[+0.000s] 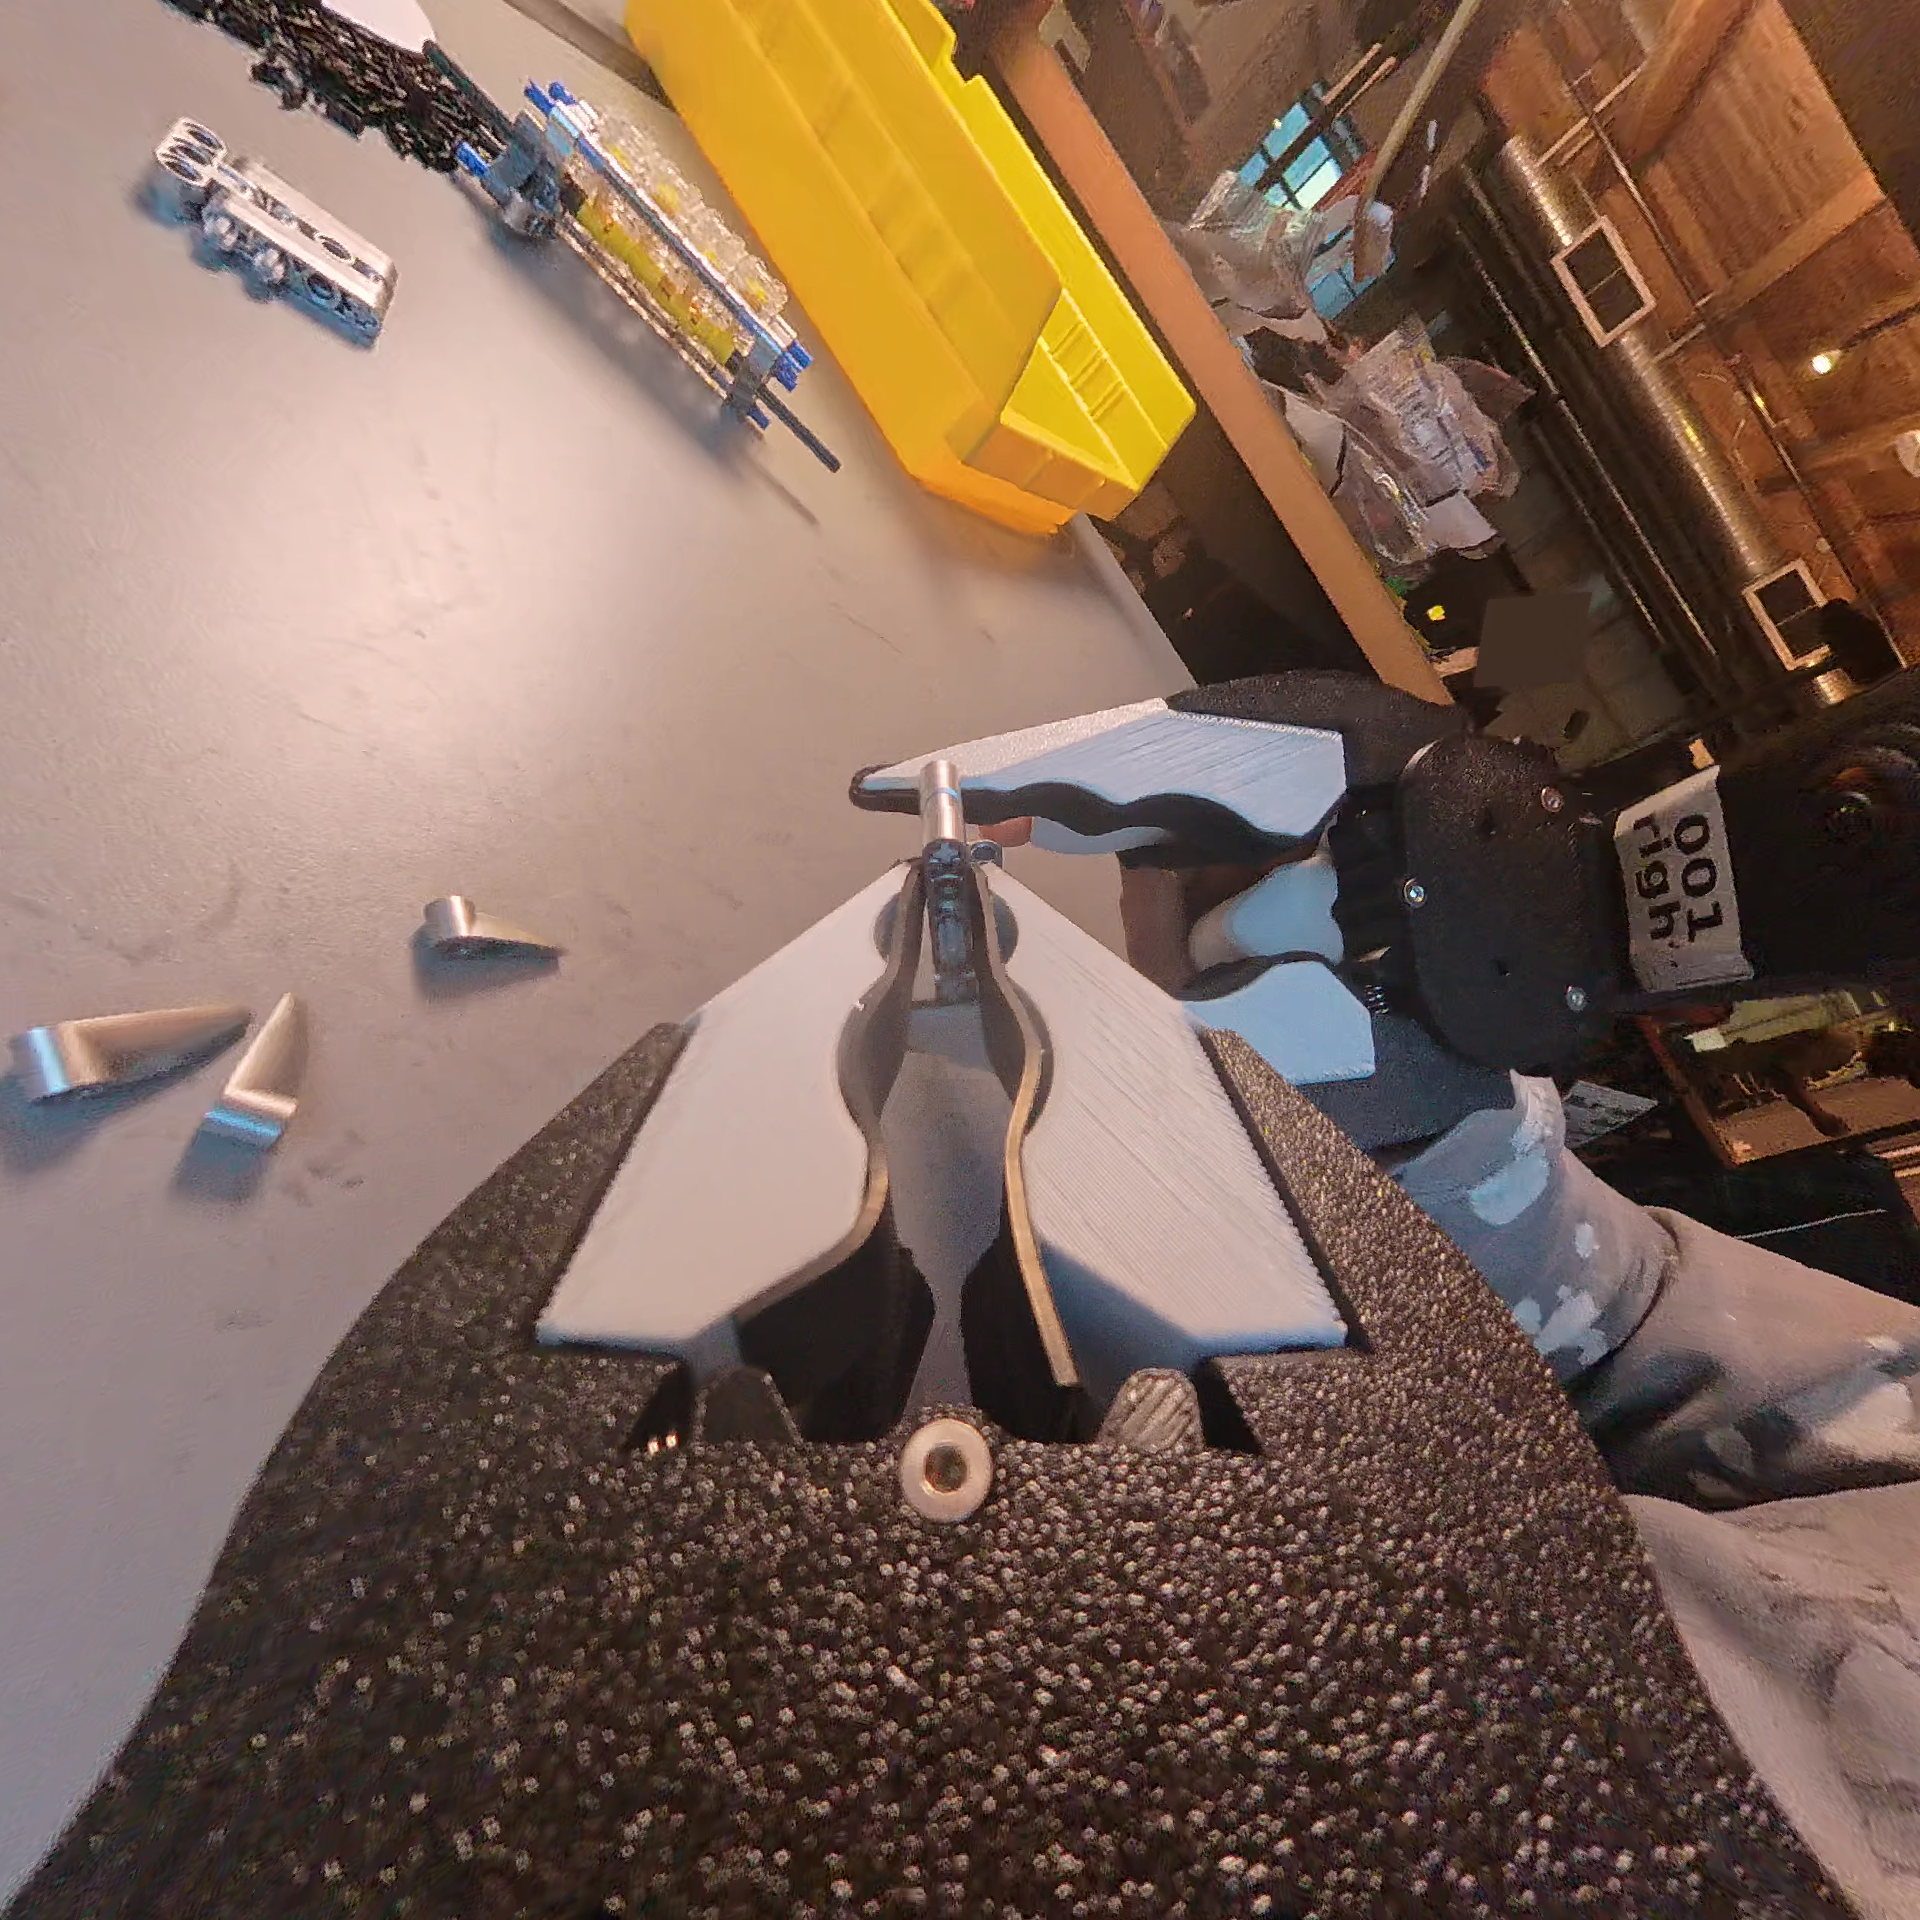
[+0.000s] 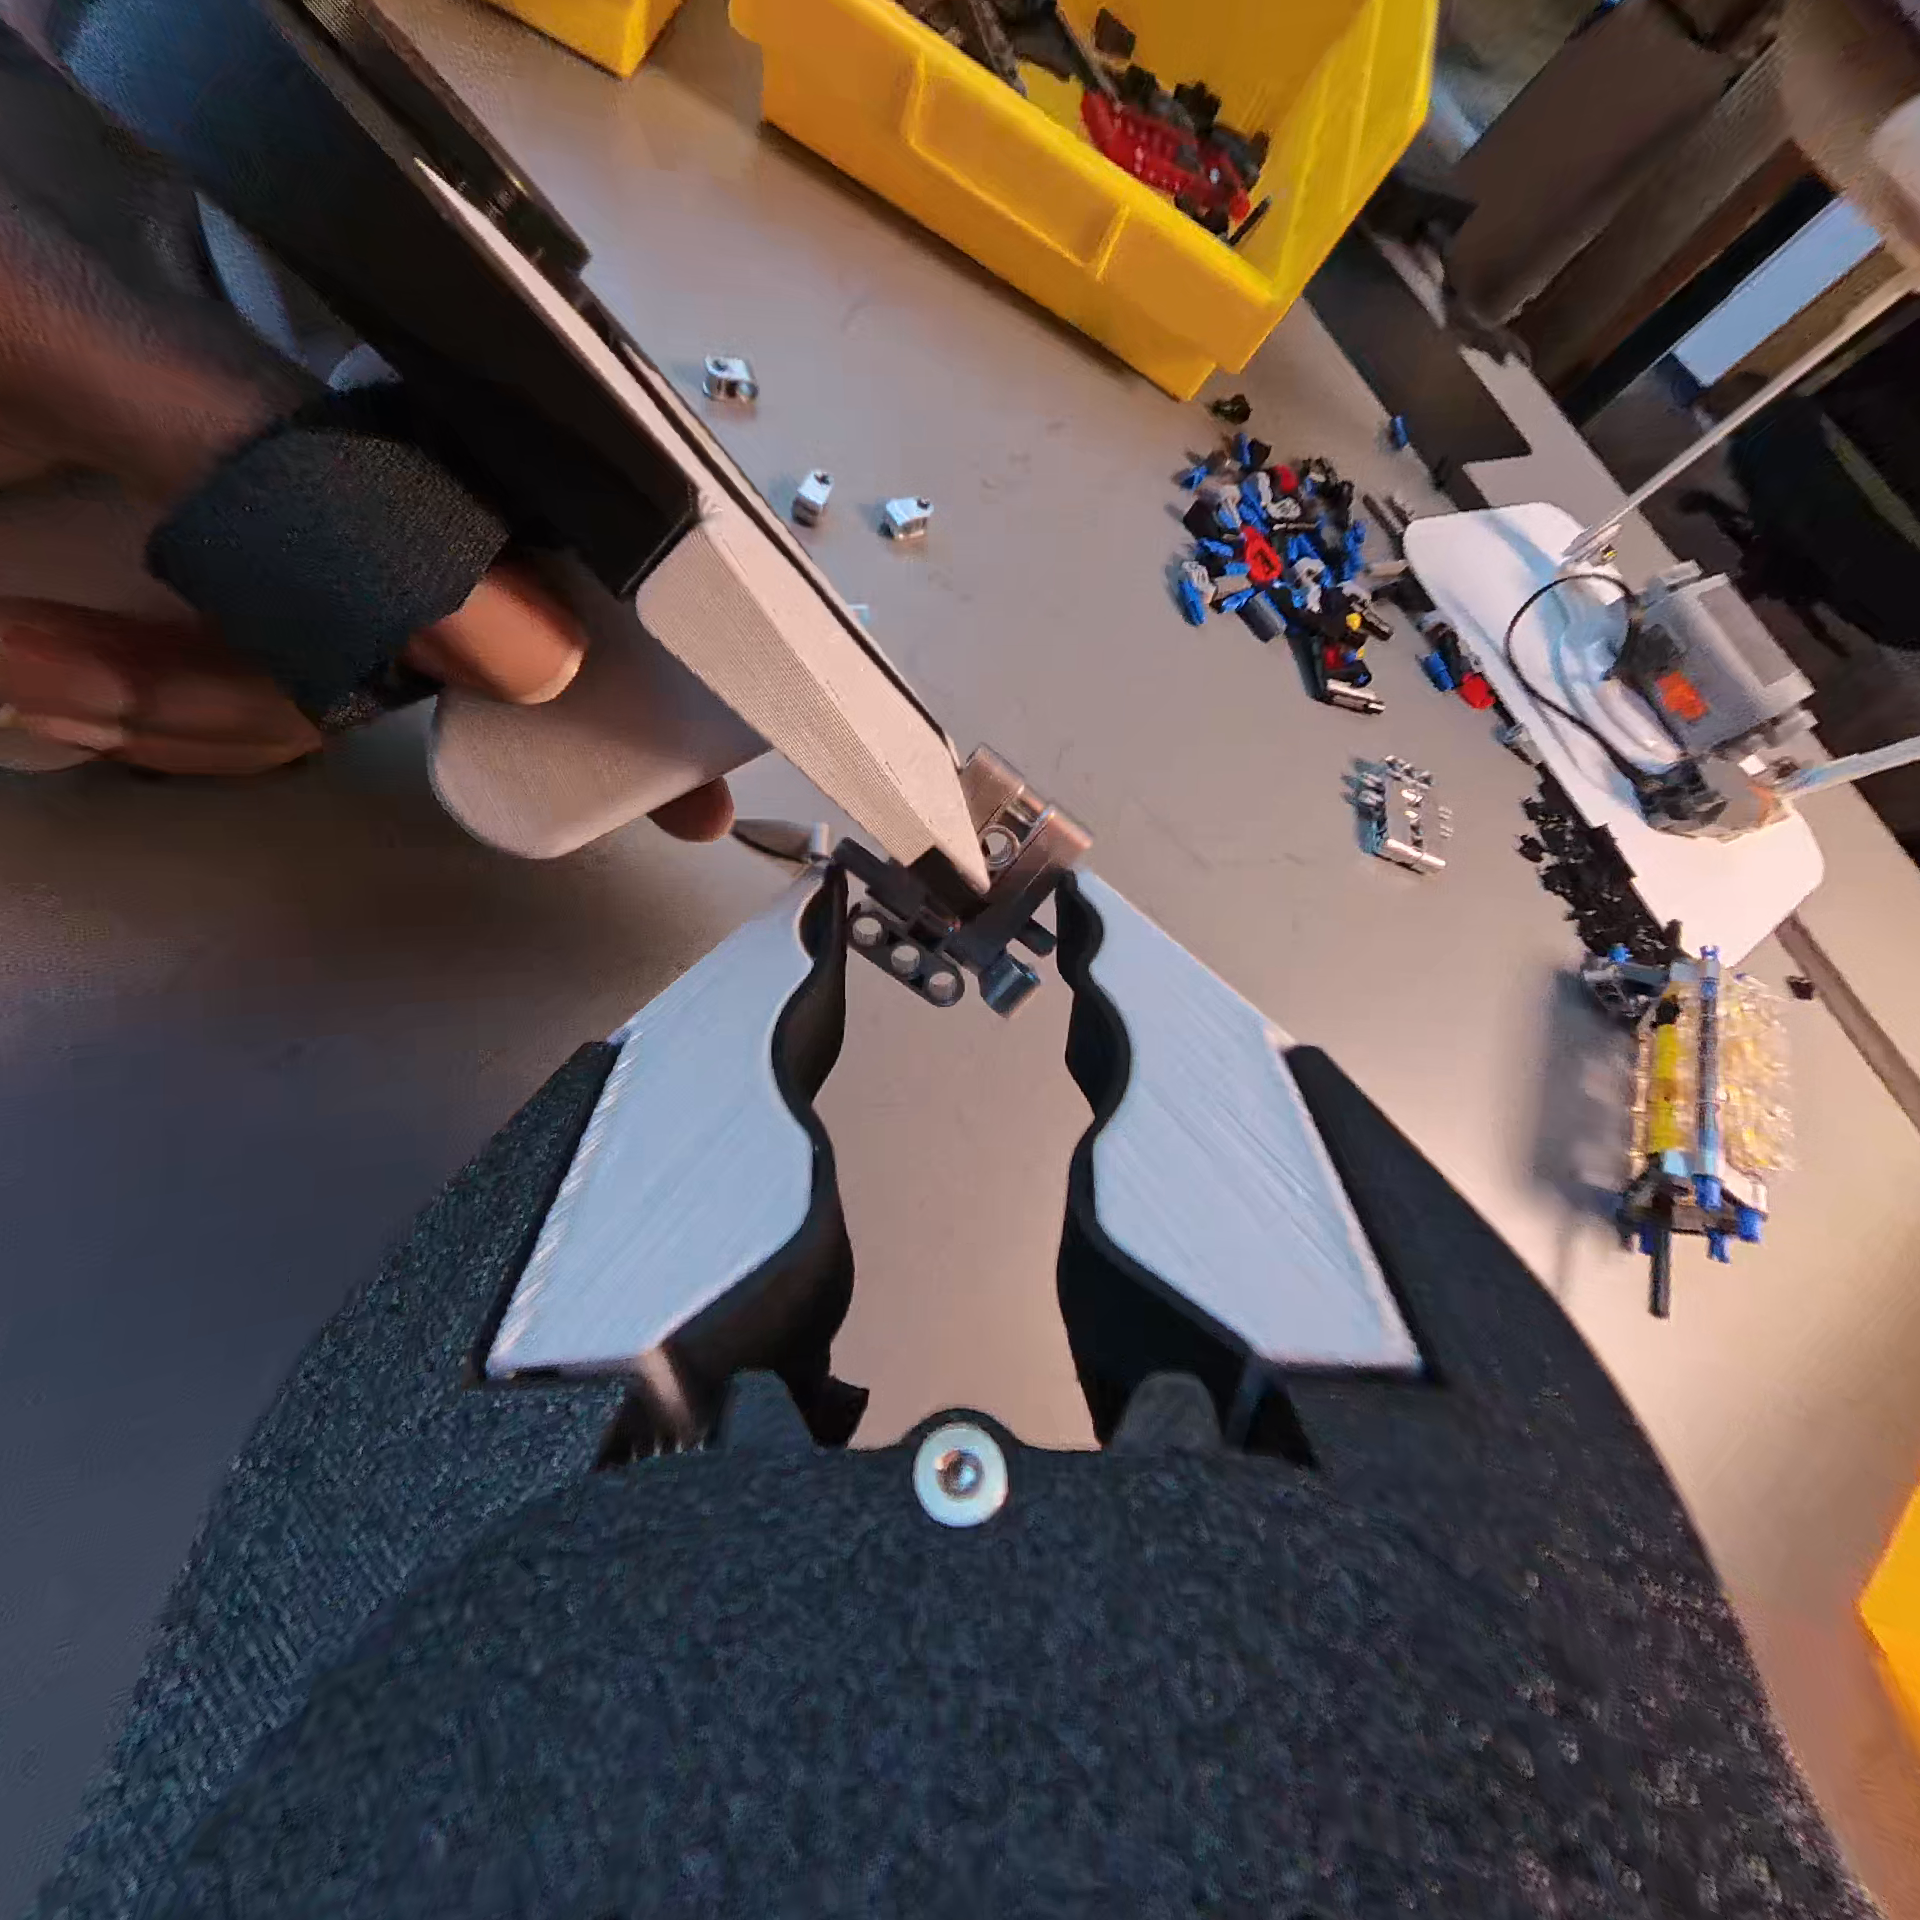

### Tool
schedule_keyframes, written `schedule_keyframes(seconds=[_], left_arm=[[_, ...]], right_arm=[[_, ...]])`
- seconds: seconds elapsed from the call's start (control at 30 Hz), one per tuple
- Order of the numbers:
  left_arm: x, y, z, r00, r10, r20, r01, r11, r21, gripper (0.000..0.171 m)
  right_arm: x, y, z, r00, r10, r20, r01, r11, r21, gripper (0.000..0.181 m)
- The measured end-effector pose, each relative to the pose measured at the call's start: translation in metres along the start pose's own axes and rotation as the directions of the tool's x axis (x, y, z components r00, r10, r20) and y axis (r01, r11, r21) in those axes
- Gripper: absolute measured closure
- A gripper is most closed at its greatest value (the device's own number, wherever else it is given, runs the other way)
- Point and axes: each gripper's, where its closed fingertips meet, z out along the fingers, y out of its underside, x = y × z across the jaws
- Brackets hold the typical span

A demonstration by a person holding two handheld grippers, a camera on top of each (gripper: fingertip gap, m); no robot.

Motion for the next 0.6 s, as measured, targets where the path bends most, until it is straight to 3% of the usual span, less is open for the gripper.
schedule_keyframes(seconds=[0.2,0.3,0.4,0.47,0.5,0.6], left_arm=[[-0.015,-0.013,0.0,0.992,0.083,0.091,-0.083,0.997,-0.002,0.163],[-0.024,-0.01,-0.009,0.947,0.256,0.194,-0.249,0.967,-0.062,0.152],[-0.03,0.005,-0.012,0.855,0.465,0.23,-0.423,0.882,-0.209,0.133],[-0.035,0.012,-0.013,0.791,0.565,0.235,-0.496,0.817,-0.293,0.131],[-0.036,0.014,-0.014,0.764,0.603,0.231,-0.523,0.787,-0.327,0.129],[-0.044,0.015,-0.013,0.683,0.697,0.217,-0.579,0.699,-0.42,0.124]], right_arm=[[0.015,0.02,0.006,0.992,0.022,0.122,-0.01,0.995,-0.096,0.143],[0.019,0.032,0.012,0.984,0.073,0.16,-0.046,0.985,-0.166,0.143],[0.013,0.039,0.027,0.97,0.132,0.202,-0.087,0.972,-0.217,0.142],[0.008,0.038,0.032,0.958,0.161,0.238,-0.109,0.969,-0.22,0.125],[0.009,0.039,0.029,0.959,0.143,0.246,-0.086,0.97,-0.227,0.114],[0.023,0.046,0.005,0.968,0.081,0.239,-0.029,0.976,-0.214,0.107]])
